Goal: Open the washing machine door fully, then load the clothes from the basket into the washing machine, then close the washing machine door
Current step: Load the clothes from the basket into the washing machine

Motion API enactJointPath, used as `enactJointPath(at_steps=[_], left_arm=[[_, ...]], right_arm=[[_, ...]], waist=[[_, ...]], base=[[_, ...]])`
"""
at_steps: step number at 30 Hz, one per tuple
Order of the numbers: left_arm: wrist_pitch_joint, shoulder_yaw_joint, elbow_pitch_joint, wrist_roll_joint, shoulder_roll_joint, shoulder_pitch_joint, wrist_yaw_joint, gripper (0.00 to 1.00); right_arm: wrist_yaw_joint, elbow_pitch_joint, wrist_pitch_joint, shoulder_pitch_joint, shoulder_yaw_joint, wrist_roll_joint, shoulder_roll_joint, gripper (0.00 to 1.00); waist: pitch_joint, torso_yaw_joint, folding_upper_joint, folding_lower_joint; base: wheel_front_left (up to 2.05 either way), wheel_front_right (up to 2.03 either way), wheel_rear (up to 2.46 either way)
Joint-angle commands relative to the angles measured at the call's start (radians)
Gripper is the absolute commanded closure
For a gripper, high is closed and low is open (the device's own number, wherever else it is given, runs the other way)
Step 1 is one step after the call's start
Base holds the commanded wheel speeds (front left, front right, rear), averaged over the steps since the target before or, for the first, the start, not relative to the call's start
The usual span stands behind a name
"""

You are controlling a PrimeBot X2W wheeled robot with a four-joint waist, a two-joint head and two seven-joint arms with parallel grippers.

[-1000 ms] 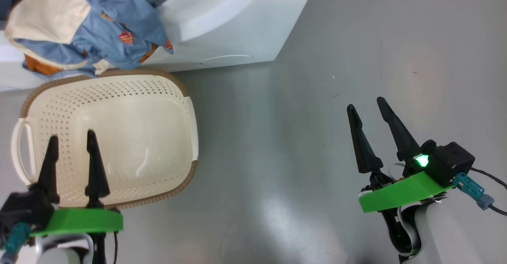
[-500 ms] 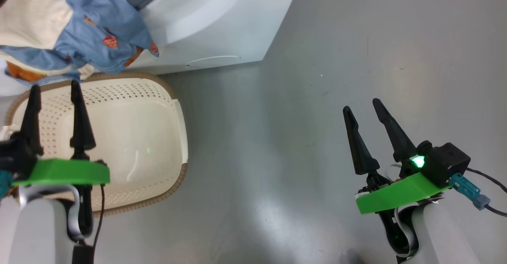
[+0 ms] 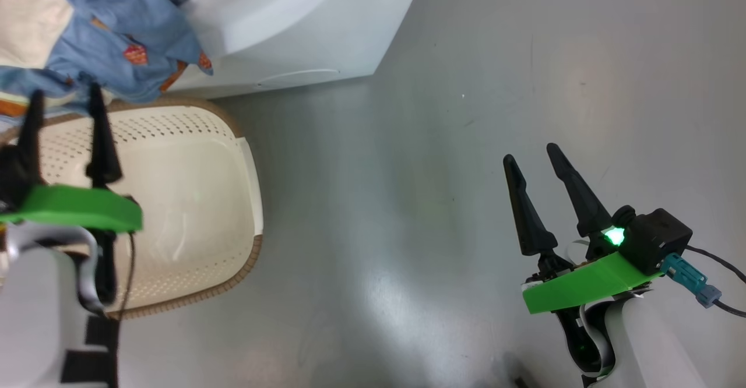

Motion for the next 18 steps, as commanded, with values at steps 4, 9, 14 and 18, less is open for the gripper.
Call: enactJointPath(at_steps=[4, 9, 14, 18], left_arm=[[0.011, 0.035, 0.013, -0.022, 0.053, -0.048, -0.015, 0.0], [0.048, 0.018, 0.048, -0.043, 0.061, -0.098, -0.04, 0.0], [0.087, 0.02, 0.078, -0.081, 0.063, -0.147, -0.054, 0.0], [0.111, 0.028, 0.102, -0.097, 0.077, -0.188, -0.052, 0.0]], right_arm=[[0.003, -0.027, -0.005, 0.016, 0.023, 0.006, 0.007, 0.0], [0.003, -0.028, -0.005, 0.013, 0.025, 0.01, 0.007, 0.0], [0.003, -0.031, -0.005, 0.006, 0.027, 0.013, 0.007, 0.0], [0.003, -0.03, -0.005, 0.0, 0.03, 0.017, 0.007, 0.0]], waist=[[0.026, -0.007, -0.0001, 0.0], [0.045, -0.006, -0.0001, 0.0], [0.06, -0.006, -0.0001, 0.0], [0.07, -0.008, -0.0001, 0.0]], base=[[0.0, 0.0, 0.0], [0.0, 0.0, 0.0], [0.0, 0.0, 0.0], [0.0, 0.0, 0.0]])
